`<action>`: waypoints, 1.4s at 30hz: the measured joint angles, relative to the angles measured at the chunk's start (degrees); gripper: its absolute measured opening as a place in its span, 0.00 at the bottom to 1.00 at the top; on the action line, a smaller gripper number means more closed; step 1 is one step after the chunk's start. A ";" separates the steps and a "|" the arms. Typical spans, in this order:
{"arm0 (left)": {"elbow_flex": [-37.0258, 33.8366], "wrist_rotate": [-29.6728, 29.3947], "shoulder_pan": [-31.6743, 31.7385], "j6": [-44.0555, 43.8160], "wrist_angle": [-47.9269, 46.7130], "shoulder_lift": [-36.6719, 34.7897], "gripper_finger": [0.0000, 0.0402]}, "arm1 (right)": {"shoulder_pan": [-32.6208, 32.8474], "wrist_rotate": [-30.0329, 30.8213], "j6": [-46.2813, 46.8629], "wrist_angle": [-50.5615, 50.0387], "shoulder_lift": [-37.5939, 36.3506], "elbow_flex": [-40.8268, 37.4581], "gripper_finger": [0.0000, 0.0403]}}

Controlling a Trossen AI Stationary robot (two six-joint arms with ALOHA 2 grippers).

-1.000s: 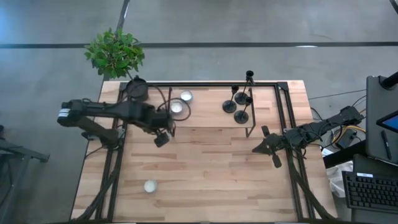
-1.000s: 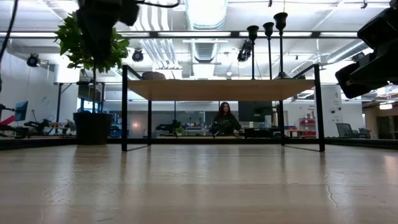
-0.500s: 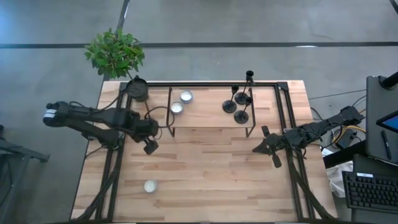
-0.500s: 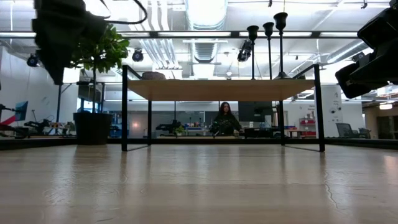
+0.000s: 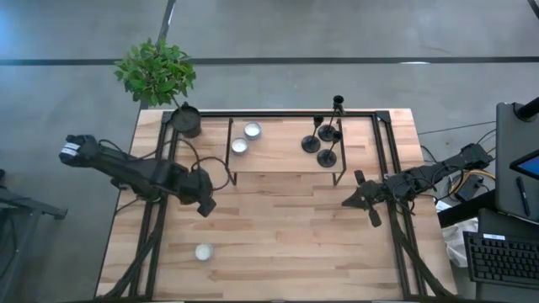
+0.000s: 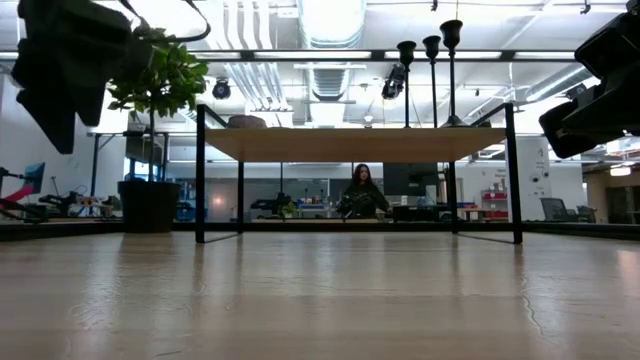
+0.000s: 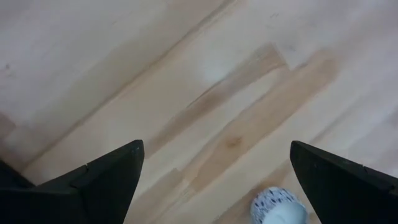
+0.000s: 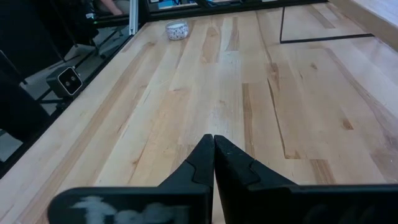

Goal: Pick & Place candle stick holders
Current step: Put the red scented candle on the shelf

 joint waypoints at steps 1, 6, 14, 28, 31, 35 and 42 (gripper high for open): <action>-0.10 -0.57 -0.42 -0.66 -0.06 0.68 1.00 | 0.00 0.00 0.00 -0.01 0.00 0.00 0.02; -0.10 -2.23 -4.50 4.99 5.20 4.73 0.99 | 0.00 -0.01 0.00 0.01 0.00 0.00 0.02; 4.73 -4.06 -12.36 8.90 8.05 10.54 0.99 | 0.00 -0.01 0.00 -0.01 0.00 0.00 0.02; 10.70 -5.82 -24.92 8.35 7.89 20.73 0.99 | 0.02 0.00 0.00 0.01 0.00 0.00 0.02; 11.18 -5.80 -27.05 11.38 11.18 21.38 0.99 | 0.02 -0.01 0.00 -0.01 0.00 0.00 0.02; 10.91 -5.12 -28.73 12.56 11.61 22.72 0.99 | 0.02 -0.01 0.00 -0.01 0.00 0.00 0.02; 10.32 -3.62 -29.81 15.09 12.24 24.97 0.99 | 0.02 0.00 0.00 -0.01 0.00 0.00 0.02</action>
